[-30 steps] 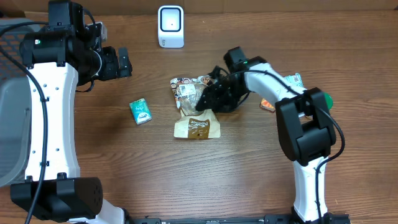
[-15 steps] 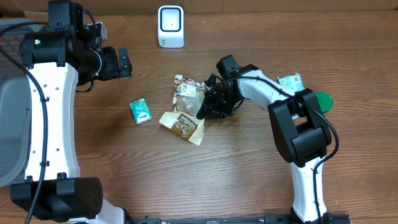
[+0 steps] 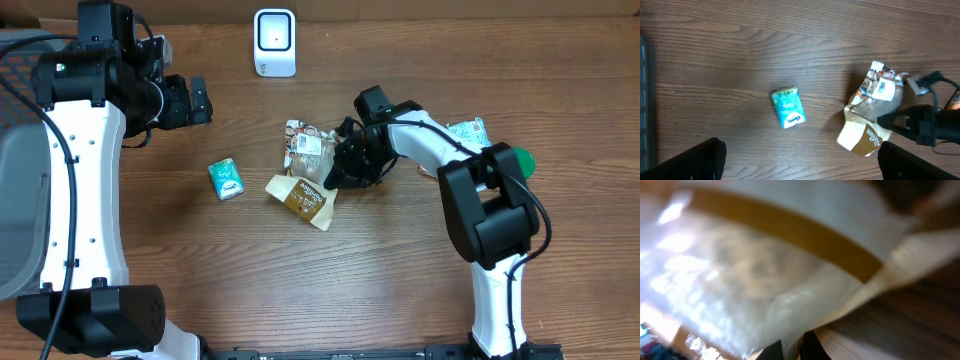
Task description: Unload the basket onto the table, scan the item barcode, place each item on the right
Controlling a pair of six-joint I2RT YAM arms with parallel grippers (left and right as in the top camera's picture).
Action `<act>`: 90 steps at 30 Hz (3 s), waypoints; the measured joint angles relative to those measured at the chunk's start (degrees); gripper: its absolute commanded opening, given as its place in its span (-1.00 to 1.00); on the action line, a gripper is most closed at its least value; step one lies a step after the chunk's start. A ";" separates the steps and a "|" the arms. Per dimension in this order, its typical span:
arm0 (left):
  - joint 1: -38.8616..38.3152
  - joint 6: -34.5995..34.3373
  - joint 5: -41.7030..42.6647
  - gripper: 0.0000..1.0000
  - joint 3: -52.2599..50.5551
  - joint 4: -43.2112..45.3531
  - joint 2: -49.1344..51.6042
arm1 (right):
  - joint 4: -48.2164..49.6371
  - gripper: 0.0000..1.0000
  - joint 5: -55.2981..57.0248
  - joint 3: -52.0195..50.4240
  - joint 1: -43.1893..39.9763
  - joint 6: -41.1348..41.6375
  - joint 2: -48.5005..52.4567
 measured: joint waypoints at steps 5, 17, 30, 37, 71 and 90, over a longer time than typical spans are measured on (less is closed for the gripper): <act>0.00 0.00 0.00 0.99 0.00 0.02 0.00 | -3.43 -0.92 3.39 -0.15 -0.35 -5.70 -4.68; 0.00 0.00 0.00 0.99 0.00 0.00 0.00 | -10.67 -0.92 9.86 -0.26 -0.33 -20.26 -9.35; 0.00 0.00 -0.02 0.99 0.02 0.00 0.00 | -8.66 -0.34 14.64 -0.22 -3.63 -17.66 -9.35; -0.02 0.00 0.00 0.99 0.00 0.00 0.00 | -14.56 -0.26 14.34 1.66 -6.78 -11.15 -11.63; -0.02 0.00 0.00 0.99 0.00 0.02 0.00 | 8.50 1.00 8.33 -25.86 -11.19 7.37 -26.49; 0.00 0.00 0.00 0.99 0.00 0.00 0.00 | 17.92 0.91 4.92 -28.22 -7.37 15.87 -21.64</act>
